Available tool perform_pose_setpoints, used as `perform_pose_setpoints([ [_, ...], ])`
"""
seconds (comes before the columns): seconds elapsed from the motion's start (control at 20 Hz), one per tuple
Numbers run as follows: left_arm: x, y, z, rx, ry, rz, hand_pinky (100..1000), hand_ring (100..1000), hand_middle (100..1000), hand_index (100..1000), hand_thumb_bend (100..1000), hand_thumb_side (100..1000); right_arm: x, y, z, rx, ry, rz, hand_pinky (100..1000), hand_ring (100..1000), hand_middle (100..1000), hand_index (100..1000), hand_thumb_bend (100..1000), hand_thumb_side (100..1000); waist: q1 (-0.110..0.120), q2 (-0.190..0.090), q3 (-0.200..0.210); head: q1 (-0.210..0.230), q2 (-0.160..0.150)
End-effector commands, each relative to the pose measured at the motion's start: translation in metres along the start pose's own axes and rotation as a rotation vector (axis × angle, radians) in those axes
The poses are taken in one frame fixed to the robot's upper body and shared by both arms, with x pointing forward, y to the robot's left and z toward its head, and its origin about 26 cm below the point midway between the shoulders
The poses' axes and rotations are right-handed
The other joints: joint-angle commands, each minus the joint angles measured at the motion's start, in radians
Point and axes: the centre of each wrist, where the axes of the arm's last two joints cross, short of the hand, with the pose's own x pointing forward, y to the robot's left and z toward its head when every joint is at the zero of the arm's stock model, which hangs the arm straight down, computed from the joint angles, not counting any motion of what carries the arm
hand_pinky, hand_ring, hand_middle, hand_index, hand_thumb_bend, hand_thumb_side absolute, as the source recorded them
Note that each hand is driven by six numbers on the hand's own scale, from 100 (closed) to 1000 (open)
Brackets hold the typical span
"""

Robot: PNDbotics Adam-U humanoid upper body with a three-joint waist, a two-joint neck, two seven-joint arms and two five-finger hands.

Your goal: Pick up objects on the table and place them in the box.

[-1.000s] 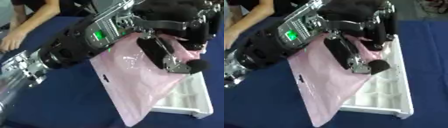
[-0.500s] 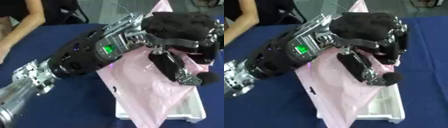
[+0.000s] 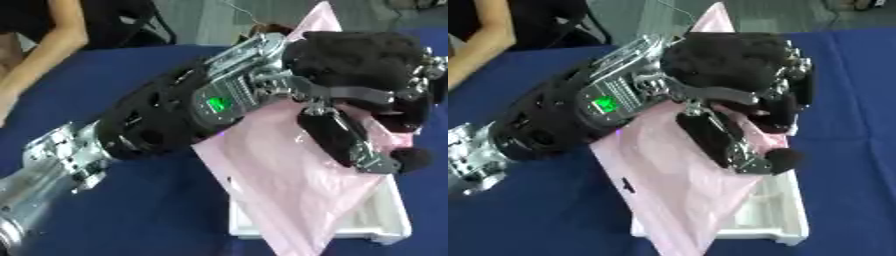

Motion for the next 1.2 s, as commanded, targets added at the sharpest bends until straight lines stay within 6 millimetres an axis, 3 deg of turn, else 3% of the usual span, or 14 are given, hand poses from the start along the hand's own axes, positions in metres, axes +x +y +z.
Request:
perform_pose_setpoints([
  [0.05,0.001,0.007,0.003,0.004,0.009,-0.040,100,100,100,137,100,348,0.006,-0.008,-0.002,-0.011,-0.024,0.024,577,653,766,917,100,820,-0.009,-0.014,0.002,0.006,-0.019],
  [0.35,-0.001,0.008,0.007,0.015,0.037,-0.051,100,100,100,138,100,367,0.006,-0.008,-0.002,-0.011,-0.026,0.025,578,653,766,917,100,822,-0.009,-0.011,-0.002,0.006,-0.028],
  [0.65,-0.006,0.008,0.014,0.035,0.110,-0.071,100,100,100,139,100,374,0.012,-0.008,-0.008,-0.006,-0.059,0.023,577,652,765,917,100,835,0.010,0.010,-0.036,0.015,-0.071],
  [0.9,-0.003,0.007,0.017,0.044,0.110,-0.111,100,100,100,139,100,358,0.014,-0.009,-0.008,-0.010,-0.063,0.030,576,651,764,917,100,850,0.029,0.034,-0.026,0.002,-0.060],
  [1.2,-0.004,0.004,0.018,0.035,0.112,-0.126,100,100,100,140,100,367,0.014,-0.009,-0.007,-0.012,-0.061,0.033,577,652,765,917,100,846,0.029,0.041,-0.019,0.001,-0.056],
])
